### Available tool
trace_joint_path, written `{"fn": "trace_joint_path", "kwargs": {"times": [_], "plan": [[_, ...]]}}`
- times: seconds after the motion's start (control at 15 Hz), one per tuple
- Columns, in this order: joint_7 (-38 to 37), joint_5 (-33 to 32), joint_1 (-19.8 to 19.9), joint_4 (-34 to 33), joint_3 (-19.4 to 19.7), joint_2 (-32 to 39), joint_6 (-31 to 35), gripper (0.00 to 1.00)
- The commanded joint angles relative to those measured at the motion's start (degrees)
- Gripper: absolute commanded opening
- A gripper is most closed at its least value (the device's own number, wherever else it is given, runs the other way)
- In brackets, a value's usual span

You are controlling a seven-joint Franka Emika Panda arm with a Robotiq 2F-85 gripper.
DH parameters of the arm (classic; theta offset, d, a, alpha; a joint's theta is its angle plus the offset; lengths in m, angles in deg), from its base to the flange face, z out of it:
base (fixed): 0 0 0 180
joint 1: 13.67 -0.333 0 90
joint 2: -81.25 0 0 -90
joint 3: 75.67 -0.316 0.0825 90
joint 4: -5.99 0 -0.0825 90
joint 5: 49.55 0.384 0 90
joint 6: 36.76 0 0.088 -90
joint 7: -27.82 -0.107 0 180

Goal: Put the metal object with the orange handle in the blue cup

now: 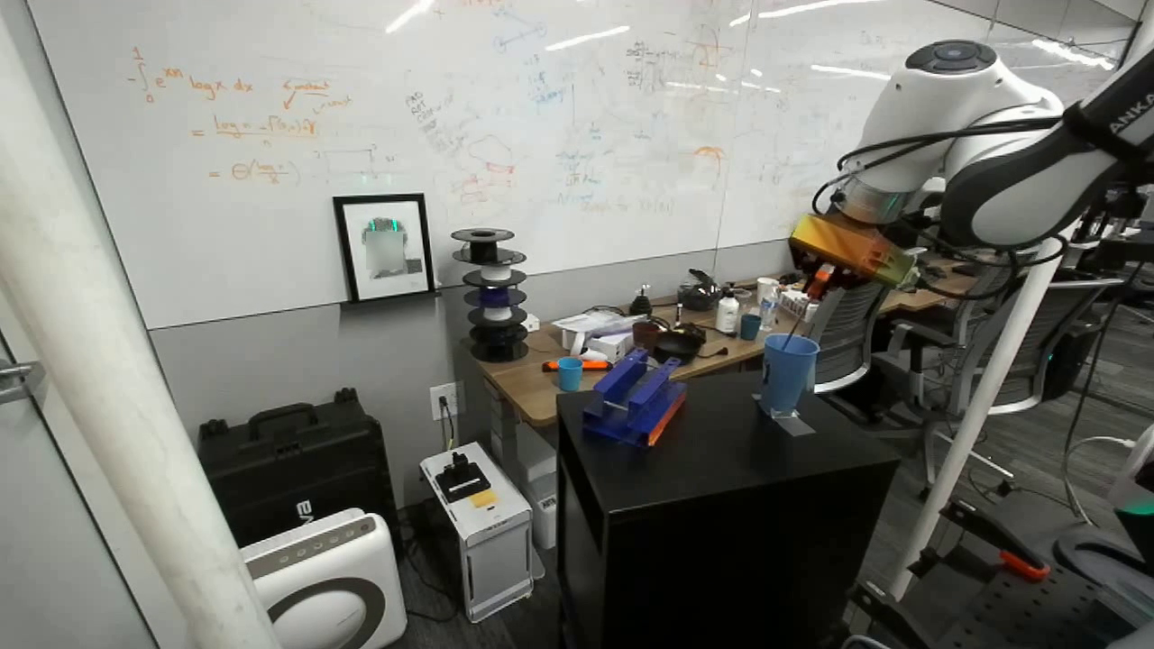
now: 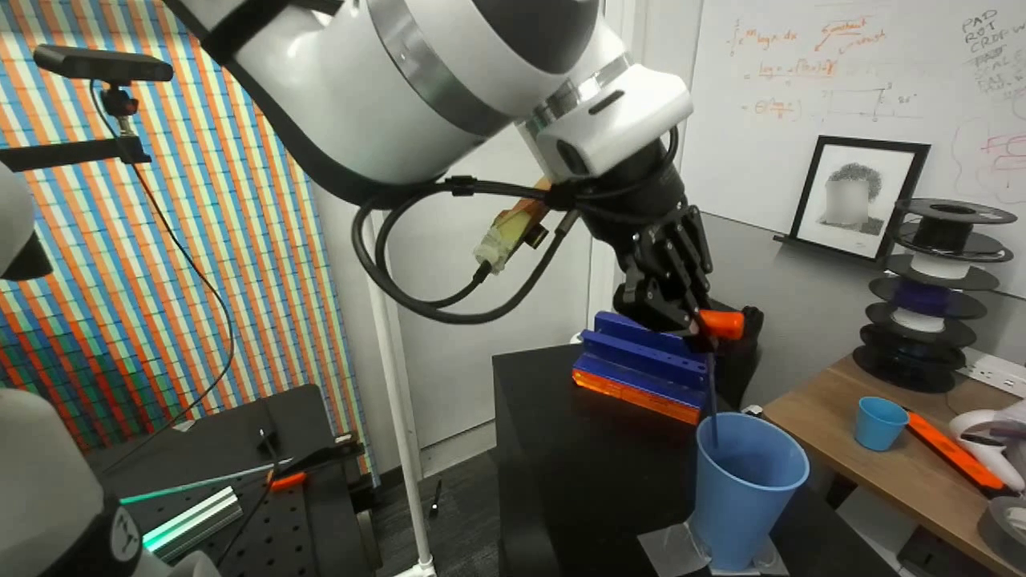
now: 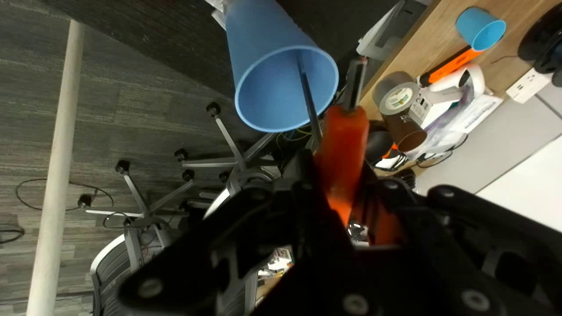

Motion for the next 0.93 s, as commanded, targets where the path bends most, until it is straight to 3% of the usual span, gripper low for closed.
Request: {"fn": "trace_joint_path", "kwargs": {"times": [0.0,0.27,0.33,0.4,0.53,0.87], "plan": [[-0.8,-0.1,0.4,-0.7,1.1,5.1,4.7,0.1],[1.5,3.2,0.0,-0.7,3.0,9.9,8.9,0.11],[2.0,4.1,0.0,-0.6,3.3,10.6,9.8,0.15],[2.8,5.4,0.0,-0.3,3.7,10.7,10.7,0.46],[5.1,8.8,0.0,0.6,4.2,10.1,12.7,0.54],[17.1,19.0,-2.5,5.8,5.5,3.5,19.5,0.92]]}}
